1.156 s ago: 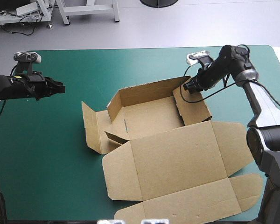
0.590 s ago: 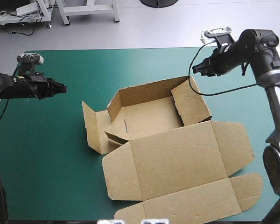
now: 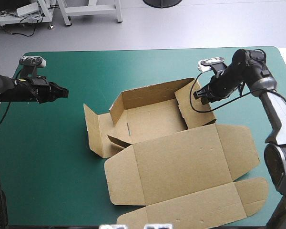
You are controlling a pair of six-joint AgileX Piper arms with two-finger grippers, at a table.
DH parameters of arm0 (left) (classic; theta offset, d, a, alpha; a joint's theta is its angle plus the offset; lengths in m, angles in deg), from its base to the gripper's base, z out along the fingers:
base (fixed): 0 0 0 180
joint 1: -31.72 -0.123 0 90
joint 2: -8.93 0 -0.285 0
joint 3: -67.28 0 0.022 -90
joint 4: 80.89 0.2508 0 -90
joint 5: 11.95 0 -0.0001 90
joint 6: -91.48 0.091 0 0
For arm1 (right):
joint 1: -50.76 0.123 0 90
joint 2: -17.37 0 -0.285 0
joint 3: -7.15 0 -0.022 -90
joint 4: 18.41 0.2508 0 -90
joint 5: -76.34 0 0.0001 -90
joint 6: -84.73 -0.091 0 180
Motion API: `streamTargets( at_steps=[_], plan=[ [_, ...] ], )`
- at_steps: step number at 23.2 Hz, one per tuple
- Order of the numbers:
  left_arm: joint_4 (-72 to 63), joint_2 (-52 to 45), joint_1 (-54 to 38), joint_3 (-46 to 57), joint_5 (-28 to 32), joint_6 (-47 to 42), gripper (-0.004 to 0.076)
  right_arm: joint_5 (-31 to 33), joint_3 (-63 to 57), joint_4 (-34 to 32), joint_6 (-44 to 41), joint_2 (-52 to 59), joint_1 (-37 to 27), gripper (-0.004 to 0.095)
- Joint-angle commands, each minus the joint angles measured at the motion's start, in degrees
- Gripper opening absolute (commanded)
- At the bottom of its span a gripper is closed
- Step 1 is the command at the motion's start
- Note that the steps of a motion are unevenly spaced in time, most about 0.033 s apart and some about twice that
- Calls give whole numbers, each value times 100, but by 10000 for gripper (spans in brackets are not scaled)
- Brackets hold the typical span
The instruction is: Fold the box
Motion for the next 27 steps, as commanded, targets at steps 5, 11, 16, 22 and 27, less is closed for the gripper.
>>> streamTargets(
  at_steps=[5,11,16,22,27],
  plan=[
    [-284,-212,4,-172,113,29,0,73,126,188,162,-155,-65,326],
    [-392,-212,4,-172,216,29,0,-4,136,470,488,-480,-54,317],
    [-463,-212,4,-172,440,29,0,-524,147,850,689,-562,-54,125],
    [-538,-212,4,-172,399,17,-3,-1224,158,1304,555,-508,-54,-17],
    [-654,-52,4,-172,691,-200,-4,-1345,676,1485,463,-129,-98,-18]
  ],
)
